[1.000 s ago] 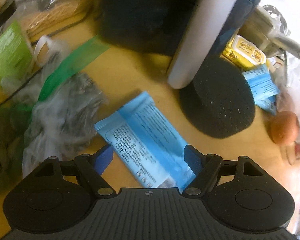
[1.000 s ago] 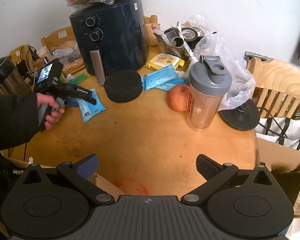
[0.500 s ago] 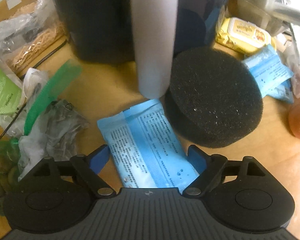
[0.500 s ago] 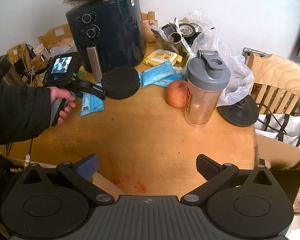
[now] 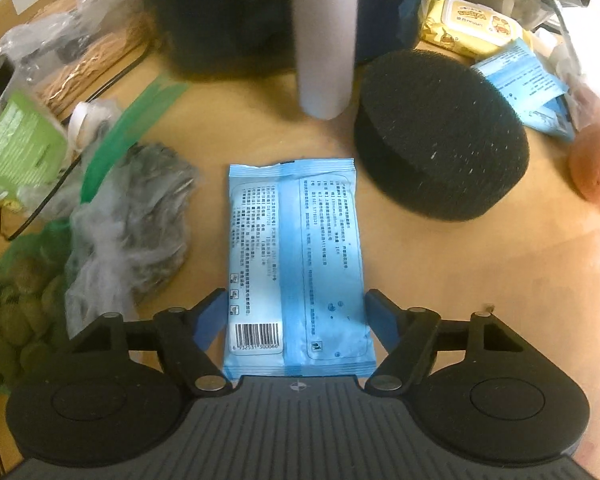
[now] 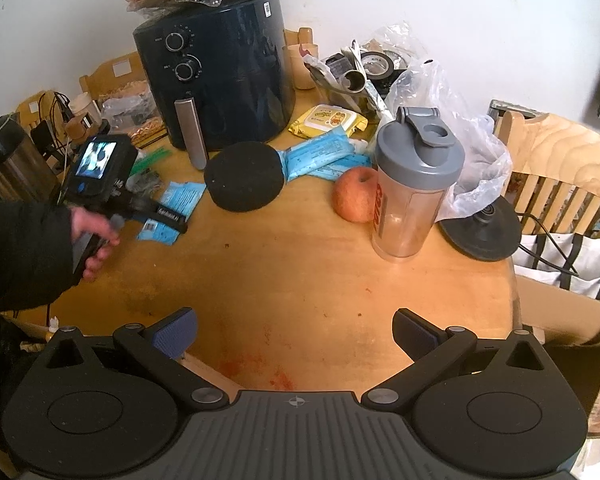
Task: Organize soft objects
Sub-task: 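Lift the wipe packet with the left gripper while the right gripper grasps the black round foam sponge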
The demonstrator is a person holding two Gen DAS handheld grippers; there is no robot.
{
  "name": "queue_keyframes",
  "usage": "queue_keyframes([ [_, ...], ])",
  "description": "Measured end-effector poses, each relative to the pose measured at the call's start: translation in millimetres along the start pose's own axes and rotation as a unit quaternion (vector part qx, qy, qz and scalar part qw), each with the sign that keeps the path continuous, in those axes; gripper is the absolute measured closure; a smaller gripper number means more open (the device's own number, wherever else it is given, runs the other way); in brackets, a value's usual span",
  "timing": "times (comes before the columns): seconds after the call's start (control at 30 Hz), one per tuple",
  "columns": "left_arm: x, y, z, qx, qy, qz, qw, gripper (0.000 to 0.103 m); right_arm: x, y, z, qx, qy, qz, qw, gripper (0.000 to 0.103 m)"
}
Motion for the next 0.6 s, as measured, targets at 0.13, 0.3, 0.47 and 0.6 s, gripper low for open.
queue_keyframes([
  [0.13,-3.8,7.1,-3.9,-0.002,0.004,0.003,1.0000,0.035,3.9,3.3,4.5,-0.008,0.000,0.006,1.000,0.000],
  [0.3,-12.8,12.3,-11.2,-0.001,0.002,-0.006,1.0000,0.040,7.2,7.2,8.0,-0.021,-0.001,0.012,1.000,0.000],
  [0.47,-26.1,17.7,-15.6,0.000,-0.012,-0.014,0.9998,0.042,9.9,8.1,9.8,-0.027,0.001,0.020,0.999,0.000],
  [0.6,-43.0,21.5,-17.2,0.000,-0.027,-0.020,0.9994,0.042,12.0,8.3,14.0,-0.039,0.000,0.022,0.999,0.000],
])
Point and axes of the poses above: each gripper's, at about its wrist camera, not at the fingertips, and x roughly the way its jaws point, y to its left, z to its top, the point moved 8 cm from there along x, roughly the way its jaws point, and after that the axes turned 4 degrees about z, right-handed, at the moved point
